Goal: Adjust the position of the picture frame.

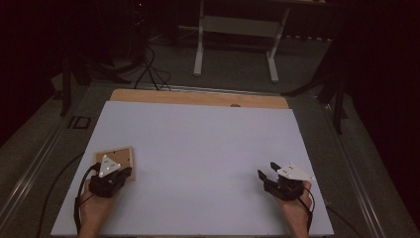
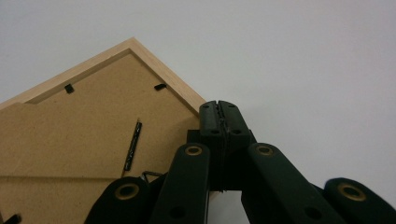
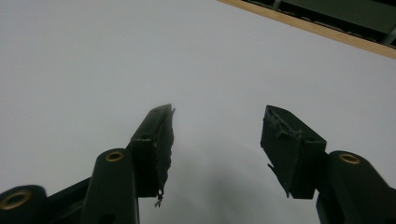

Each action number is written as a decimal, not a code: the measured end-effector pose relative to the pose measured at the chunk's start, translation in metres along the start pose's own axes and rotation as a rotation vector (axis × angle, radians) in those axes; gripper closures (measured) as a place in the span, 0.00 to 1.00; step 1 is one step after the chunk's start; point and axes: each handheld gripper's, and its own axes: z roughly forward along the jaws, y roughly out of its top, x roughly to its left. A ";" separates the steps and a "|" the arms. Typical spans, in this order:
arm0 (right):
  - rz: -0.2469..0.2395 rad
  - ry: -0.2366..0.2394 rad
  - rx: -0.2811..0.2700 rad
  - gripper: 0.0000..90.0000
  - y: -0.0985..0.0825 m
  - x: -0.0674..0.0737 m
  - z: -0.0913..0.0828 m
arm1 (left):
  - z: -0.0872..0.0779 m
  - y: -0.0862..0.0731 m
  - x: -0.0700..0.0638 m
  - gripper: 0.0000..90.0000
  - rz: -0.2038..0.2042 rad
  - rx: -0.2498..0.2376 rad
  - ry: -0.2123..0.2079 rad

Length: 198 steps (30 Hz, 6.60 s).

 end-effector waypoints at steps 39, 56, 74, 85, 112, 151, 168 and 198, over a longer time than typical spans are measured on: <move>0.006 -0.004 0.000 0.48 -0.001 -0.001 0.000 | 0.026 0.025 -0.035 1.00 0.047 0.017 -0.114; 0.009 -0.003 -0.002 0.48 -0.001 -0.002 -0.001 | 0.048 0.045 -0.067 1.00 0.073 0.027 -0.162; 0.010 -0.003 -0.003 0.48 -0.001 -0.002 -0.001 | 0.055 0.054 -0.075 1.00 0.106 0.018 -0.186; 0.006 -0.006 -0.002 0.48 -0.001 -0.002 -0.001 | 0.025 0.053 -0.040 1.00 0.061 -0.040 -0.118; 0.015 -0.008 -0.006 0.48 -0.001 -0.003 -0.002 | 0.008 0.014 0.030 1.00 -0.066 0.003 0.024; 0.006 -0.006 0.001 0.48 -0.001 -0.002 0.000 | 0.012 0.006 -0.040 1.00 0.087 0.099 -0.127; 0.001 -0.002 0.005 0.48 -0.001 -0.001 0.000 | 0.029 0.023 -0.067 1.00 0.126 0.078 -0.179; -0.010 -0.004 0.010 0.48 -0.001 0.000 0.001 | 0.071 0.054 -0.081 0.99 0.140 0.050 -0.196</move>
